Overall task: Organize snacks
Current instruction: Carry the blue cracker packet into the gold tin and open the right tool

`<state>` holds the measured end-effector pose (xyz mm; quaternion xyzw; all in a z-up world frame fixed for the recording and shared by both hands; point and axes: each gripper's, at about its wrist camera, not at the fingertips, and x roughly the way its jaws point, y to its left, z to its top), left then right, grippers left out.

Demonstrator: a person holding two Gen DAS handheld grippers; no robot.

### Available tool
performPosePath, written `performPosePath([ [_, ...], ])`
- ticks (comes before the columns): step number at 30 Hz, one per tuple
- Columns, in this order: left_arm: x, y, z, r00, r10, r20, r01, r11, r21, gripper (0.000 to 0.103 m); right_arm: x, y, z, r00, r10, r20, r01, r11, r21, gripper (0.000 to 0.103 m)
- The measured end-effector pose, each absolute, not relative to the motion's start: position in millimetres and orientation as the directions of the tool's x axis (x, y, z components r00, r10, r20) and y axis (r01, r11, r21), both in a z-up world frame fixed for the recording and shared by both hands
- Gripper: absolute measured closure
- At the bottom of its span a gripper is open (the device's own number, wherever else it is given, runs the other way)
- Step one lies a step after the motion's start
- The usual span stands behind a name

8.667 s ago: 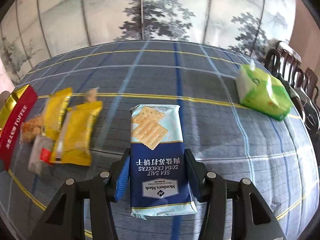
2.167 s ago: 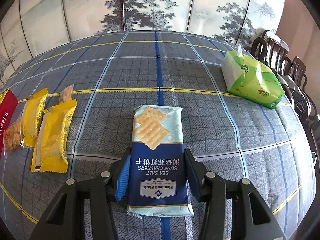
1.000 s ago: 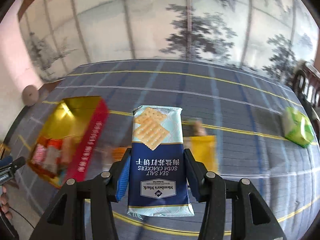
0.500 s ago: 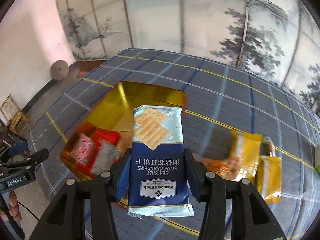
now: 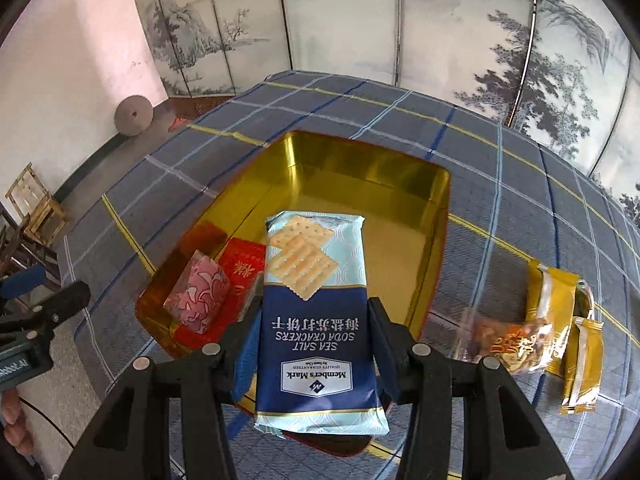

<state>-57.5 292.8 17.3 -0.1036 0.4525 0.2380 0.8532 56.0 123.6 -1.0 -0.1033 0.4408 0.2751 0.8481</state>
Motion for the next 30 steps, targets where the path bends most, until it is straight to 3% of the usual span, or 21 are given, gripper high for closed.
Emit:
performPosePath([
  [23,-58.2,291.7,13.6,0.472,0.297,-0.830,-0.499,0.866,0.026,0.015,61.9,131.6,-25.1,0.447,0.342,-0.827,-0.564,0.825,0.037,0.052],
  [30,-57.5,288.4,14.0,0.481,0.294,-0.826,-0.494,0.869,0.022,0.015,56.2,125.3,-11.9,0.464,0.369,-0.805,-0.573,0.819,0.045,0.043],
])
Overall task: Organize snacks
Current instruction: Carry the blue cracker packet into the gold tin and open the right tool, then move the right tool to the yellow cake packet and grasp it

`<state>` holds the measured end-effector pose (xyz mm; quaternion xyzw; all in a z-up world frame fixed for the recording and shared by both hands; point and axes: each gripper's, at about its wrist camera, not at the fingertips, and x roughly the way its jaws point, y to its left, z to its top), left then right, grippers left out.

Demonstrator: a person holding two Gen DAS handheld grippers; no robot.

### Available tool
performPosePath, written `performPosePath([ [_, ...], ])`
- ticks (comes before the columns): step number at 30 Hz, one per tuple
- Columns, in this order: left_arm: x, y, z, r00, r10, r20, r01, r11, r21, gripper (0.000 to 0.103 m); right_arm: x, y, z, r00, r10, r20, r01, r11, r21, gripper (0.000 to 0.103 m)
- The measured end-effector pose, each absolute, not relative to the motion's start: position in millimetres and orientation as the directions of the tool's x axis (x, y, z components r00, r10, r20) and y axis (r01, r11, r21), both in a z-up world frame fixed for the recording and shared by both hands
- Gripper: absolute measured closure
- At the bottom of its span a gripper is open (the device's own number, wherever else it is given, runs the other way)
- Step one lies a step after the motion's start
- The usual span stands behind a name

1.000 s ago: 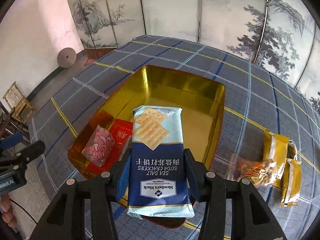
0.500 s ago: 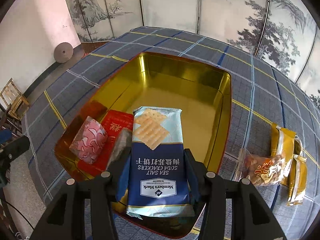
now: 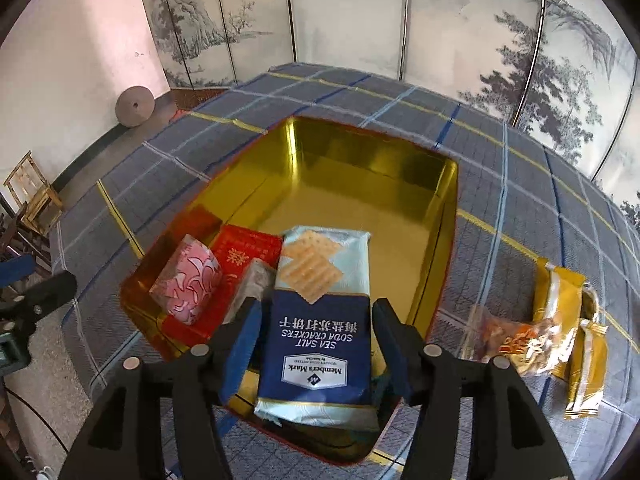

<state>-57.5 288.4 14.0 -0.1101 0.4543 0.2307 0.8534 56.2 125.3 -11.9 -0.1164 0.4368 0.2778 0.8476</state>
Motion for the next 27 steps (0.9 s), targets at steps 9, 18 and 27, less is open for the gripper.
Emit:
performPosePath([
  [9,-47.2,264.5,20.2,0.508,0.271,-0.818,-0.447,0.894,0.019,0.015,61.9,74.3,10.1,0.521,0.360,-0.774,-0.505,0.861,0.060,0.043],
  [18,-28.0,227.8,24.7,0.535,0.222,-0.816,-0.355,0.934,0.021,0.015,96.6,-38.0,0.8,0.589,0.174,-0.789,-0.287,0.958,-0.003,0.040],
  [27,-8.3,186.5,29.4,0.562,0.193,-0.804,-0.255,0.966,0.053,0.010,122.4,-104.0,-21.8,0.575,0.073,-0.815,-0.173,0.984,-0.033,0.030],
])
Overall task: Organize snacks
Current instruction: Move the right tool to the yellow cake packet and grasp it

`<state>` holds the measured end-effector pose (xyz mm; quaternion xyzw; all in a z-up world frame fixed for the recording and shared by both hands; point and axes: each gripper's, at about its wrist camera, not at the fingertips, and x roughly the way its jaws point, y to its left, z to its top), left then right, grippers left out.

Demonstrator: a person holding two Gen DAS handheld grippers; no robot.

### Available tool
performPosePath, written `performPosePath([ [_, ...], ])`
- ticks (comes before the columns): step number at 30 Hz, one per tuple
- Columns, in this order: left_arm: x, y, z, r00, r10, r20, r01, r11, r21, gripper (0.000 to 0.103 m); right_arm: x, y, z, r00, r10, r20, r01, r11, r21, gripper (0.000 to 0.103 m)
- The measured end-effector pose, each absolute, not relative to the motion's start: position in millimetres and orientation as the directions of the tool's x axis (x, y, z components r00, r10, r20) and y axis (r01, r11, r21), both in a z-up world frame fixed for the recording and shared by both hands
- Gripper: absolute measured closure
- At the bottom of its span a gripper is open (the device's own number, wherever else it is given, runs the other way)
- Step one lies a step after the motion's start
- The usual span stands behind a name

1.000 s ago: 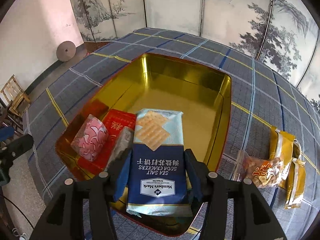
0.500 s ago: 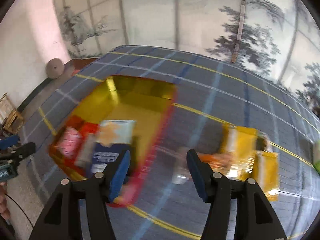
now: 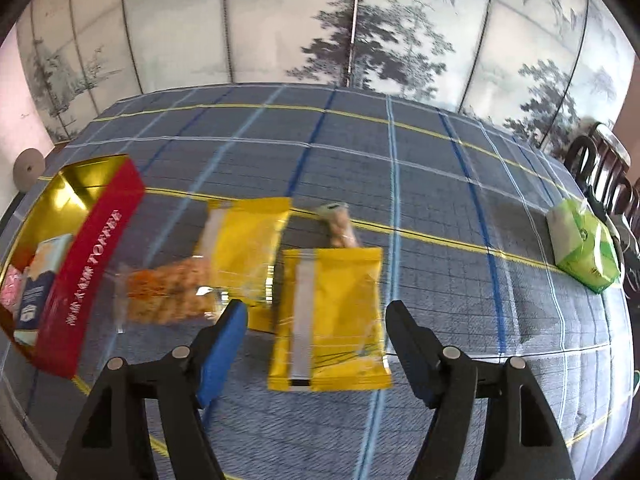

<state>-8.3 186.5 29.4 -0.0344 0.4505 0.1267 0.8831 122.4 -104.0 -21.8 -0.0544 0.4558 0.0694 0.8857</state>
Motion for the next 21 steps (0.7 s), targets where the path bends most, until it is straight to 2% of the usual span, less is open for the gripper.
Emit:
performPosePath([
  [7,9.3,151.2,27.7,0.569,0.157,-0.808,-0.168,0.983,0.073,0.010,140.4,-110.9,-41.9,0.553,0.087,-0.829,-0.154,0.988,0.002,0.030],
  [21,52.6,84.8,15.9,0.604,0.044,-0.795,0.022,0.997,0.072,0.009,139.6,-108.5,-62.3,0.591,0.076,-0.803,-0.205,0.977,-0.058,0.032],
])
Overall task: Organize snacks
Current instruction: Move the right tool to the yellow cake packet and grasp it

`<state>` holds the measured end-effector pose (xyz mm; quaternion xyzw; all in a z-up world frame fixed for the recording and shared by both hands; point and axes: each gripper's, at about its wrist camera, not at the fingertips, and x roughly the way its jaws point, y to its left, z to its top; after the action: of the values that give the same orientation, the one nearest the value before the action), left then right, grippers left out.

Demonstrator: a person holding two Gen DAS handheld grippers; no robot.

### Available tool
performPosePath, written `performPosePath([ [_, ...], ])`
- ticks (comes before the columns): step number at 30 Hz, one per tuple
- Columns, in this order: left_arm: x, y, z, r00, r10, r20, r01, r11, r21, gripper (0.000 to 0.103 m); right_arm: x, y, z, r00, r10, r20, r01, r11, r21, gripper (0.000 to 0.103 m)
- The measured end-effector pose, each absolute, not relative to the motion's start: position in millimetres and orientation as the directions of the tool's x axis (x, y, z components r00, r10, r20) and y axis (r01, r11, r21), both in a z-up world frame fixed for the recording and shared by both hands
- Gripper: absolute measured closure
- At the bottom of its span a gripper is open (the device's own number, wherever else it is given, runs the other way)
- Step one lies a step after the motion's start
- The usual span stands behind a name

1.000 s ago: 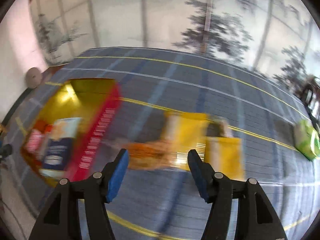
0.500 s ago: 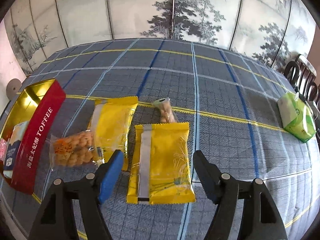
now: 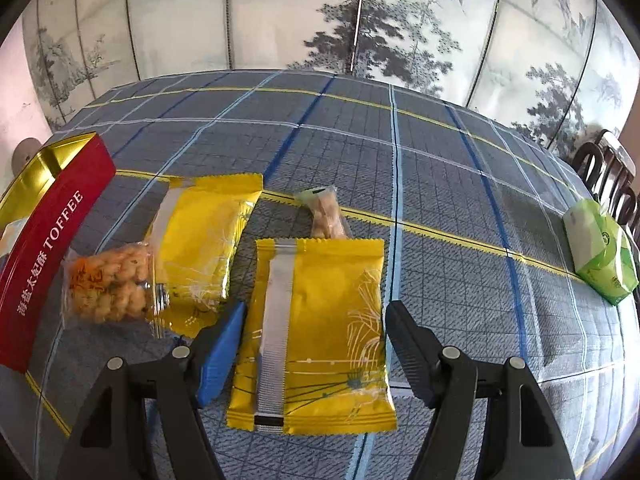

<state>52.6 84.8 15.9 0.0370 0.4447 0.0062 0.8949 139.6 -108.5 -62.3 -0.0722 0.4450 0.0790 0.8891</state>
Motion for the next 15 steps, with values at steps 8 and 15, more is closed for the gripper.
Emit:
performPosePath([
  [8,70.0,58.4,4.6,0.593,0.007,-0.805,0.109,0.990,0.089,0.009,129.1,-132.0,-62.9,0.591,0.139,-0.795,-0.229,0.973,0.000,0.042],
  [15,78.3,39.6,-4.3,0.589,-0.012,-0.808,0.179,0.977,0.116,0.009,126.5,-169.2,-64.9,0.607,0.116,-0.786,-0.202,0.979,-0.012,0.042],
])
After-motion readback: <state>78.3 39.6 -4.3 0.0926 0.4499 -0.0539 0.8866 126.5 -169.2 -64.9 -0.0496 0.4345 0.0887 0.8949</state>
